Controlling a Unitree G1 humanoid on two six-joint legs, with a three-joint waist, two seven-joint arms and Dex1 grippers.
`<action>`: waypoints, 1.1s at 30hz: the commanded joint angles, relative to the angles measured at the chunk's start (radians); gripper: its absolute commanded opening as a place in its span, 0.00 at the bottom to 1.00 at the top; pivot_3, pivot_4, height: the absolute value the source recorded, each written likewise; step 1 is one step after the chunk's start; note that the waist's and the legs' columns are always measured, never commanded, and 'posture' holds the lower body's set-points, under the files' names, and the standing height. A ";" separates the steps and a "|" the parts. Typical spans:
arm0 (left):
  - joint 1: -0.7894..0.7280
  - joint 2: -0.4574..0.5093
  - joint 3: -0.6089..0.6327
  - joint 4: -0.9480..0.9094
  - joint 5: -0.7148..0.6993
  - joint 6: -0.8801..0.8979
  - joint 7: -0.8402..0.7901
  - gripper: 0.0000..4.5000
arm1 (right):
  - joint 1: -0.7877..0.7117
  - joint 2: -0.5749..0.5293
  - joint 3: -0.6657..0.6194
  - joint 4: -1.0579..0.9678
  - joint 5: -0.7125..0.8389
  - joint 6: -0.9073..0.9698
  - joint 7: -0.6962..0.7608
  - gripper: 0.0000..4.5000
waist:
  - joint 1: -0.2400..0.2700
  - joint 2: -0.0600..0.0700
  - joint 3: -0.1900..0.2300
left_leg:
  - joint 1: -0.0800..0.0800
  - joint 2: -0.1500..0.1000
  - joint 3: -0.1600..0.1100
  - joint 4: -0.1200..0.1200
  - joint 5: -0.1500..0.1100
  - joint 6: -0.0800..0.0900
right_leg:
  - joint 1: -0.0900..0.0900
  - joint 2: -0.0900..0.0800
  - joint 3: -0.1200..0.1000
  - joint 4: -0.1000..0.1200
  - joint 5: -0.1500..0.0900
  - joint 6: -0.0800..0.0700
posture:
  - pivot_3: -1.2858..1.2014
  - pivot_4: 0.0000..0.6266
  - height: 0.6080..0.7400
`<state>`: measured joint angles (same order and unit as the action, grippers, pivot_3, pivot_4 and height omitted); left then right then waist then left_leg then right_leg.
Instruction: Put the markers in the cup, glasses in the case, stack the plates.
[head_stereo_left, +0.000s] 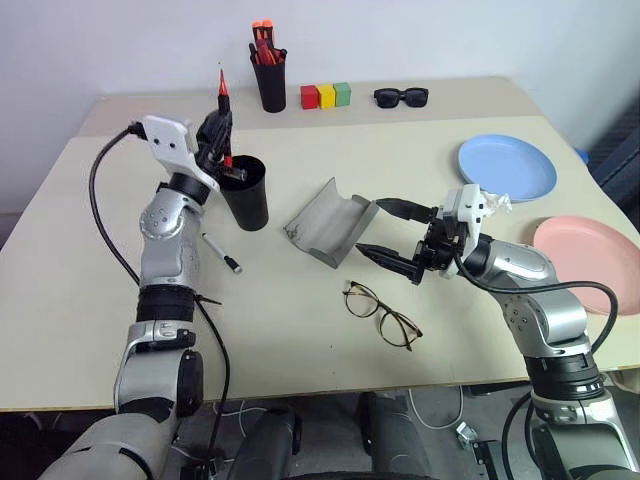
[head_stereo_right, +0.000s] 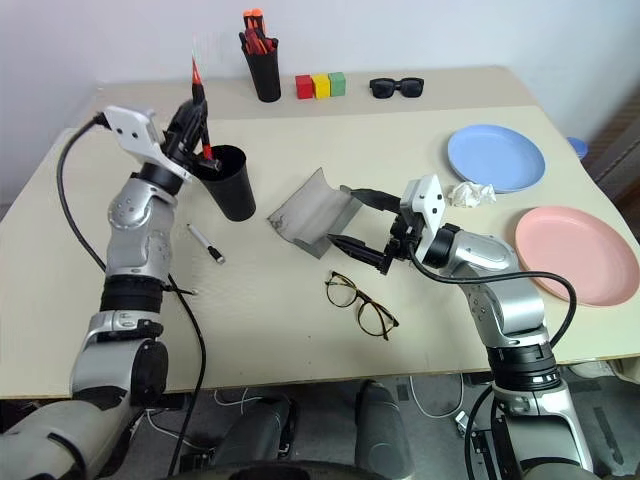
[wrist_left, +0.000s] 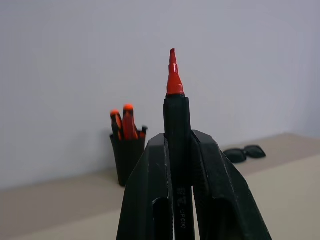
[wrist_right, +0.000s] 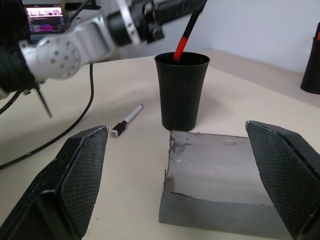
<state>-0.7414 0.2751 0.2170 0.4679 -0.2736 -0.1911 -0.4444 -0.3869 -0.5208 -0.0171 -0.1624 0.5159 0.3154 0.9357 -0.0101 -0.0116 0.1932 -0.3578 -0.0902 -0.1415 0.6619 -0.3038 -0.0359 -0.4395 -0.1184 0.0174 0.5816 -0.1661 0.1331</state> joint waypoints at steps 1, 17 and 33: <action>-0.007 0.004 0.007 -0.044 -0.019 -0.019 -0.009 0.54 | -0.017 -0.001 -0.020 -0.027 -0.001 -0.031 0.000 1.00 | 0.000 0.000 0.000 | 0.000 0.000 0.000 0.000 0.000 0.000 | 0.000 0.000 0.000 0.000 0.000 0.000 | 0.52 0.24 1.00; 0.093 0.213 0.264 -0.818 -0.244 1.128 0.462 0.99 | -0.036 0.009 -0.005 0.019 -0.006 -0.058 0.033 1.00 | -0.005 0.000 0.000 | 0.001 0.001 0.000 0.000 -0.001 0.002 | -0.001 0.001 0.002 0.002 0.000 0.000 | 0.52 0.24 1.00; 0.341 -0.214 0.280 -1.123 -0.051 1.648 0.831 0.99 | -0.068 0.033 0.017 0.054 -0.020 -0.059 0.067 1.00 | 0.002 -0.001 0.000 | 0.002 0.000 0.000 0.001 0.000 0.000 | 0.002 0.001 0.002 0.003 0.000 0.000 | 0.52 0.24 1.00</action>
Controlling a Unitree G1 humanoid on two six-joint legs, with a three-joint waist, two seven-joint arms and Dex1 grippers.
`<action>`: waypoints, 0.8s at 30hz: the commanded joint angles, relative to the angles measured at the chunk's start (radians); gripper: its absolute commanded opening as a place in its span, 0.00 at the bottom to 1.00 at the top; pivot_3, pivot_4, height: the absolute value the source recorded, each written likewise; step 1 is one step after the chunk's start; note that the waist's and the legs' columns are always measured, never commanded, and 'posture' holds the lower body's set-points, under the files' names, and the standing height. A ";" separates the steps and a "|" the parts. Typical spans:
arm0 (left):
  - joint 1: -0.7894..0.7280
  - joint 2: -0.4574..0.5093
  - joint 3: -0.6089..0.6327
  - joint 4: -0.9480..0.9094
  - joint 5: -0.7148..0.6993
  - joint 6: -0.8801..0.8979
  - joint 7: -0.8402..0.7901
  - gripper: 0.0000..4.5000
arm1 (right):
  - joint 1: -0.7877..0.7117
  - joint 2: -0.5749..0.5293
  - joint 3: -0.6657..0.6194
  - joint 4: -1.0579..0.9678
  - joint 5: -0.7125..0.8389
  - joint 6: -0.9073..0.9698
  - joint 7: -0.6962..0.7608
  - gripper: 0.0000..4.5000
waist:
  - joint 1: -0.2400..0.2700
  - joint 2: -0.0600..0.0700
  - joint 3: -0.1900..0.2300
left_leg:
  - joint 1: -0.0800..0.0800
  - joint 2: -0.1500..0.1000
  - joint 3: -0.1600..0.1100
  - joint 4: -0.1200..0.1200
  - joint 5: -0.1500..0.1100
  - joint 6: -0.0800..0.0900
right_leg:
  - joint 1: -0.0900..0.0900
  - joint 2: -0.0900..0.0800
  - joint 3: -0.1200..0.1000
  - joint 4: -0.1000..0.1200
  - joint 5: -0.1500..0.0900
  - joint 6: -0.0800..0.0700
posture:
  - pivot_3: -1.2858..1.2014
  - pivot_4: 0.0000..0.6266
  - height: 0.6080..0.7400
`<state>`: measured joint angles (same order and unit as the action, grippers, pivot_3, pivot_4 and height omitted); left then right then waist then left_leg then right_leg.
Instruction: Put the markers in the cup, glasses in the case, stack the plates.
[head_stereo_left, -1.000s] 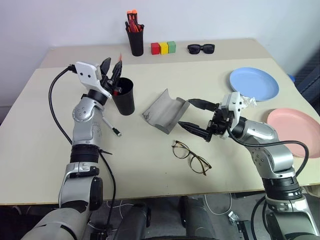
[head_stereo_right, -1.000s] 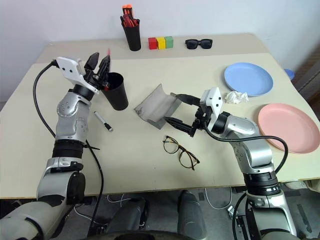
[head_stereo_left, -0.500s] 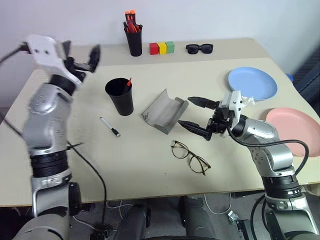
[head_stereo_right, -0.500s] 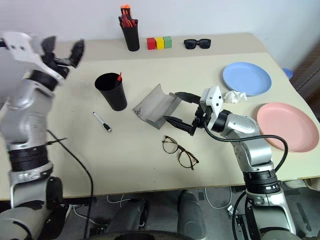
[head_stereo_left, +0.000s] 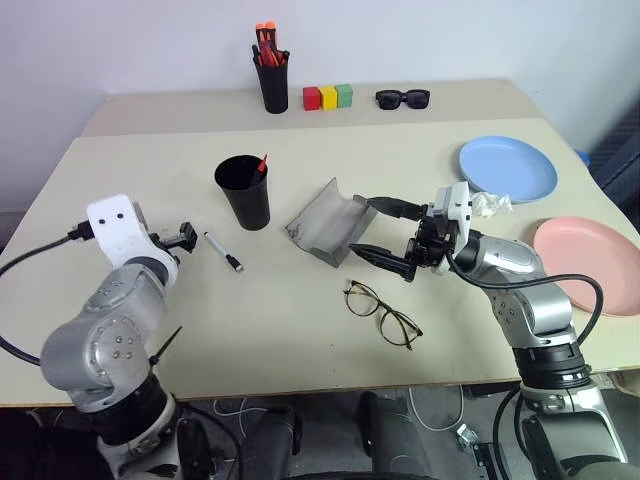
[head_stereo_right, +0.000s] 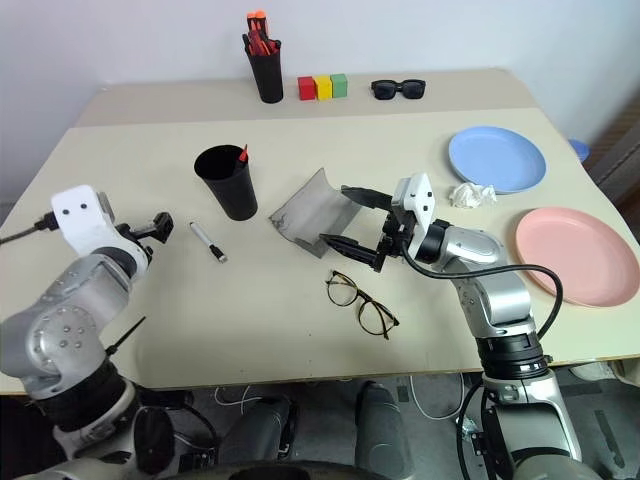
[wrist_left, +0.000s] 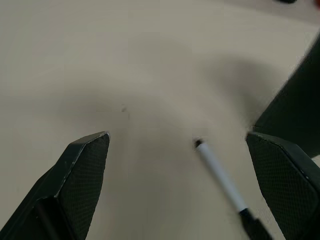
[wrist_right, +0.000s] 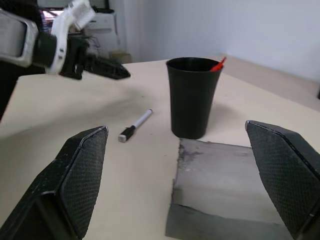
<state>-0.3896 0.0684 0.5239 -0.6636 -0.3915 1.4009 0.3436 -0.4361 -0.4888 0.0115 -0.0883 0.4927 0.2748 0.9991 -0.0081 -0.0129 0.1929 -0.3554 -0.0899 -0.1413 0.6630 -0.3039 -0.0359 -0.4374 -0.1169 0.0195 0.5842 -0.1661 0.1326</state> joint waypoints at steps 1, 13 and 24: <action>-0.034 -0.039 -0.011 0.023 0.074 0.085 0.042 0.99 | -0.017 0.000 -0.011 -0.023 0.004 -0.016 0.003 1.00 | -0.001 0.000 0.000 | 0.000 0.000 0.000 0.000 0.000 0.000 | 0.000 0.000 0.000 0.000 0.000 0.000 | 0.52 0.24 1.00; -0.128 -0.003 -0.078 0.107 0.078 0.197 -0.164 0.99 | 0.004 -0.007 -0.020 -0.049 0.010 -0.010 -0.014 1.00 | -0.005 0.000 0.000 | -0.001 0.000 0.000 0.000 0.000 0.000 | -0.001 0.000 0.000 0.000 0.000 0.000 | 0.52 0.24 1.00; -0.151 -0.076 -0.126 0.170 0.168 0.063 -0.152 0.99 | -0.001 -0.005 -0.017 -0.044 0.007 -0.013 -0.021 1.00 | -0.001 0.000 0.000 | -0.001 0.000 0.001 0.000 0.000 0.000 | -0.001 0.000 0.000 0.000 0.000 0.000 | 0.52 0.24 1.00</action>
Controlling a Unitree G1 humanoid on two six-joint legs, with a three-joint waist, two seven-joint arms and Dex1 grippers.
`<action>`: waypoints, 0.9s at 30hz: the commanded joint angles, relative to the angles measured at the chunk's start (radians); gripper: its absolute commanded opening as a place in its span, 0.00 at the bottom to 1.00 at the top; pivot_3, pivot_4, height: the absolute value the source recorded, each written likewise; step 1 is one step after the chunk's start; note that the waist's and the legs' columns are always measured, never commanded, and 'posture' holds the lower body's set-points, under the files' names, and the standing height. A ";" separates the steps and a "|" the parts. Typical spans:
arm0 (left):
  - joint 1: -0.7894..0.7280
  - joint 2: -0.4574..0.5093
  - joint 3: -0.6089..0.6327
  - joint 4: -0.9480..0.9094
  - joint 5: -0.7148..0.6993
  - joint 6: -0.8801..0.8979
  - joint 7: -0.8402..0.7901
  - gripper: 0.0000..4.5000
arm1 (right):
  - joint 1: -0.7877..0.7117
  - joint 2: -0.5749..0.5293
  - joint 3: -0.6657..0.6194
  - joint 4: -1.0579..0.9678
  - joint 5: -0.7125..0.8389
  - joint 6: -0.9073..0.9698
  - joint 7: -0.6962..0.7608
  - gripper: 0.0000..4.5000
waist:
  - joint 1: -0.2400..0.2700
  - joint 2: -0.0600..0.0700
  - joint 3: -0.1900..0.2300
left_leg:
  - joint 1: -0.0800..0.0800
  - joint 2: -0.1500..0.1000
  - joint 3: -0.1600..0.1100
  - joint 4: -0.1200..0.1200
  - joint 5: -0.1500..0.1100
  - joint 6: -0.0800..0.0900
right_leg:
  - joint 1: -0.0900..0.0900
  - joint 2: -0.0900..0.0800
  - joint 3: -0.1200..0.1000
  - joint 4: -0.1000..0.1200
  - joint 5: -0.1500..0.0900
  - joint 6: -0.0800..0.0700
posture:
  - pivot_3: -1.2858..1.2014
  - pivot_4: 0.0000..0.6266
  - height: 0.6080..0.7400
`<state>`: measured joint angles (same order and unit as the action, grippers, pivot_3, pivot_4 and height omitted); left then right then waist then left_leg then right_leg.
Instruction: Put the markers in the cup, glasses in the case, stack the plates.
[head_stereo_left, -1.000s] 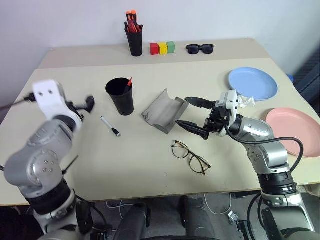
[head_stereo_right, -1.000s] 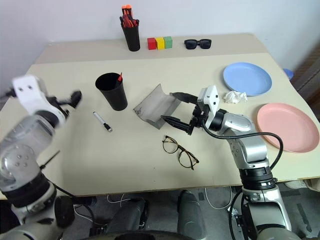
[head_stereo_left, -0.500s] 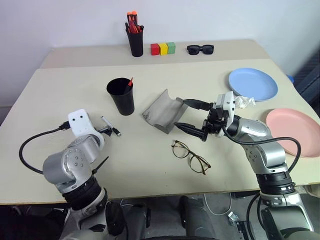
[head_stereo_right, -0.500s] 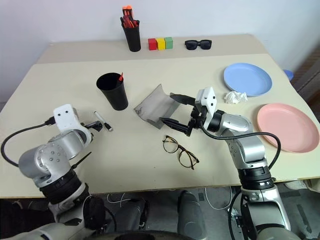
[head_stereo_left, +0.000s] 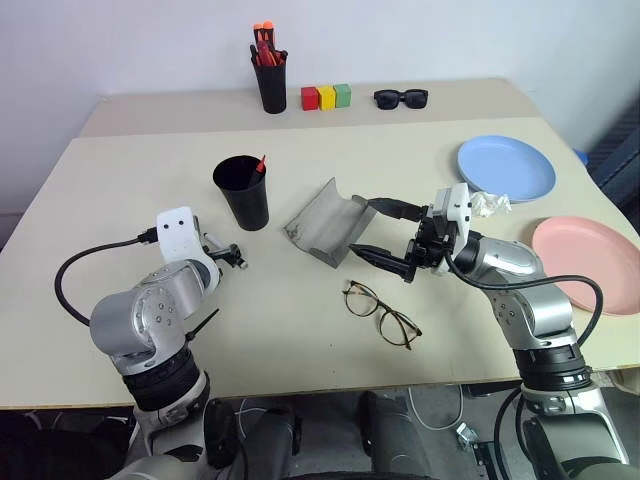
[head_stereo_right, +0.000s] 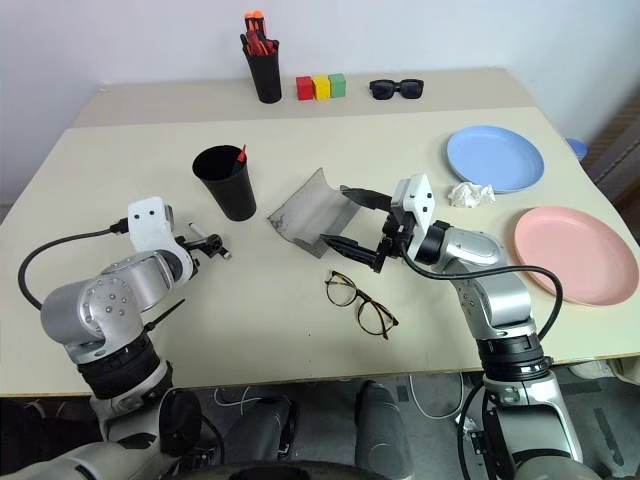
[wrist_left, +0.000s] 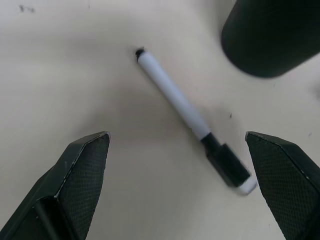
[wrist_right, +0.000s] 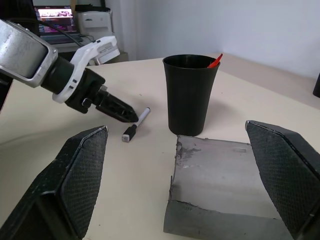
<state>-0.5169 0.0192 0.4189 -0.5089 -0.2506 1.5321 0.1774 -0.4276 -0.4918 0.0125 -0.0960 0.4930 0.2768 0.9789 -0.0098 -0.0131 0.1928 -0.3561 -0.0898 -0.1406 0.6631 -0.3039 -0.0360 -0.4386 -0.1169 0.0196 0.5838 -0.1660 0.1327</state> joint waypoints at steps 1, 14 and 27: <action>-0.030 -0.043 -0.026 0.030 0.033 -0.079 0.019 0.99 | -0.012 -0.001 -0.017 -0.036 0.005 -0.016 -0.001 1.00 | 0.001 0.000 0.000 | 0.000 0.000 0.000 0.000 0.000 0.000 | 0.000 0.000 0.000 0.000 0.000 0.000 | 0.52 0.24 1.00; -0.009 -0.126 -0.001 0.059 0.129 -0.054 0.078 0.28 | -0.009 -0.007 -0.022 -0.037 -0.004 -0.021 -0.006 1.00 | 0.000 0.000 0.000 | 0.000 0.000 0.000 0.000 0.000 0.000 | 0.000 0.000 0.000 0.000 0.000 0.000 | 0.52 0.24 1.00; 0.074 -0.046 0.057 0.036 0.162 -0.633 0.047 0.01 | -0.012 -0.005 -0.020 -0.019 -0.016 -0.036 -0.002 1.00 | 0.001 0.000 0.000 | 0.000 0.000 0.001 0.000 0.000 0.000 | 0.000 0.000 0.000 0.000 0.000 0.000 | 0.52 0.24 1.00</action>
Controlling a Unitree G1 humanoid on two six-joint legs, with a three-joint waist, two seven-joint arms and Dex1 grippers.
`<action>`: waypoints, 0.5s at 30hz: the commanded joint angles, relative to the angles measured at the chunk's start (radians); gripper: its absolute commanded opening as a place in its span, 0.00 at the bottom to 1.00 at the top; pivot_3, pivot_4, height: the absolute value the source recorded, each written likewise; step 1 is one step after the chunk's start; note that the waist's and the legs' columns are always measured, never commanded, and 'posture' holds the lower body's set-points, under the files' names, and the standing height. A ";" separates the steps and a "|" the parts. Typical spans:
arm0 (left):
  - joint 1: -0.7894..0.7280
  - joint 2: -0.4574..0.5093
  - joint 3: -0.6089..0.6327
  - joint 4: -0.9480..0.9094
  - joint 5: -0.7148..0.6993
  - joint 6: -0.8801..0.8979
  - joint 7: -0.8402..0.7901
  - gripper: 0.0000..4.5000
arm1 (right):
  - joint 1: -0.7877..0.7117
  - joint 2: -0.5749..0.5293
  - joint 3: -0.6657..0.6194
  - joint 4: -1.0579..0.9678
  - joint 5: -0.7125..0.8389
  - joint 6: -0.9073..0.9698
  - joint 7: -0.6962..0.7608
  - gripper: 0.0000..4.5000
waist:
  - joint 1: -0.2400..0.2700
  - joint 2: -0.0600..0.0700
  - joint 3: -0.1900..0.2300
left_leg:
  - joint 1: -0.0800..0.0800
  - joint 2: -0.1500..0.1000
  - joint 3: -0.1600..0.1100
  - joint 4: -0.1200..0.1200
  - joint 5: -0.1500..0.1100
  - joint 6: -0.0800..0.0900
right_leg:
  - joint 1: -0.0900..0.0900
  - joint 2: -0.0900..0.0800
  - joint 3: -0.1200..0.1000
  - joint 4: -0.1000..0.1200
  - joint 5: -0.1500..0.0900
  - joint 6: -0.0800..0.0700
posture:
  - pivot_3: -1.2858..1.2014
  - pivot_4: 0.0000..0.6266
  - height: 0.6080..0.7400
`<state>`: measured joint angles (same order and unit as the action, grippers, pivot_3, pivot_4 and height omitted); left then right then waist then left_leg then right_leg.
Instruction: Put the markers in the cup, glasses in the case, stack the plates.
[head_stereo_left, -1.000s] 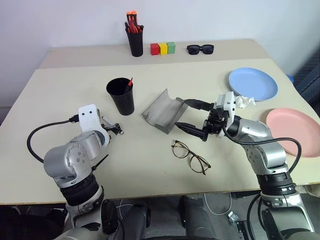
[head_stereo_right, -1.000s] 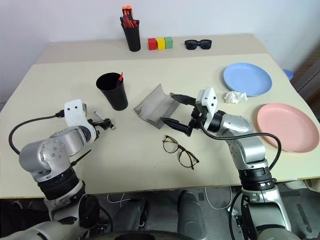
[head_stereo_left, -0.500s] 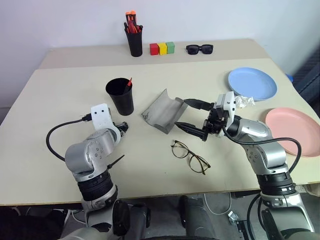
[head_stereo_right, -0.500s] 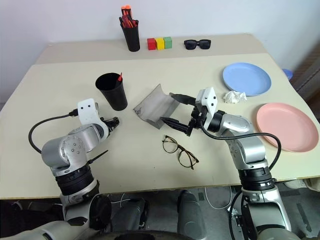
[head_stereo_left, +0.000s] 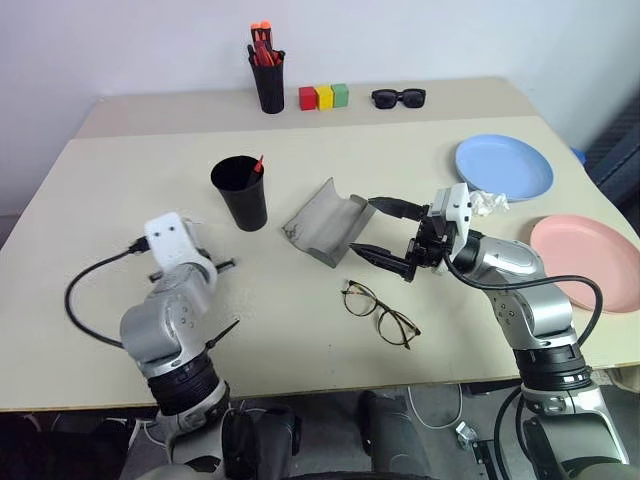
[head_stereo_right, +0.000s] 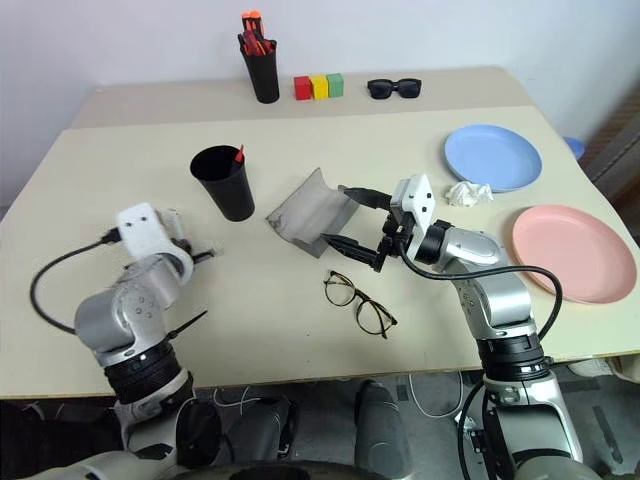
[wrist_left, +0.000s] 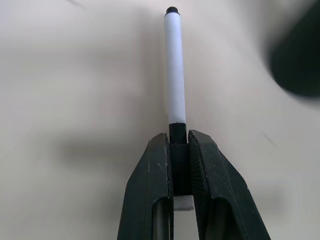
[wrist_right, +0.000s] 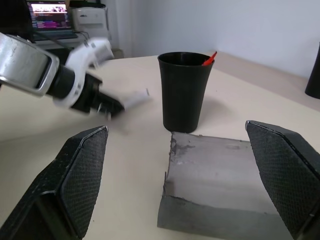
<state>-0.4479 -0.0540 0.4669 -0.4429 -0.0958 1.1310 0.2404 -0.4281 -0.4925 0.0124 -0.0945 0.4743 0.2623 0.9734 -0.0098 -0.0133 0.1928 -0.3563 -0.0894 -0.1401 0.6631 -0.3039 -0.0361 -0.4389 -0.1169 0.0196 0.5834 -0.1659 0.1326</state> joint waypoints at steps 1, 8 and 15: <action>0.008 0.046 0.004 -0.023 0.000 -0.278 -0.033 0.01 | -0.013 -0.003 -0.019 -0.018 0.003 -0.023 0.003 1.00 | 0.003 0.000 0.000 | 0.000 0.000 0.000 0.000 0.000 0.000 | 0.000 0.000 0.000 0.000 0.000 0.000 | 0.52 0.24 1.00; -0.072 0.183 -0.103 0.095 -0.053 -0.559 -0.236 0.01 | -0.030 0.009 -0.009 0.003 -0.002 -0.036 0.006 1.00 | 0.021 0.000 0.000 | 0.000 0.000 0.000 0.000 0.000 0.000 | 0.000 0.000 0.000 0.000 0.000 -0.001 | 0.52 0.24 1.00; -0.246 0.198 -0.242 0.328 -0.092 -0.697 -0.381 0.01 | -0.048 0.024 0.002 0.023 -0.013 -0.055 0.006 1.00 | 0.020 0.000 0.000 | 0.000 -0.001 0.000 0.002 0.000 0.000 | 0.002 0.000 0.000 -0.002 0.001 0.000 | 0.52 0.24 1.00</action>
<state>-0.6770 0.1434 0.2597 -0.1306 -0.1788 0.4765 -0.1033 -0.4571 -0.4749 0.0260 -0.0571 0.4581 0.2304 0.9790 0.0104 -0.0134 0.1927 -0.3561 -0.0899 -0.1396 0.6646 -0.3039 -0.0358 -0.4370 -0.1170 0.0193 0.5812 -0.1647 0.1327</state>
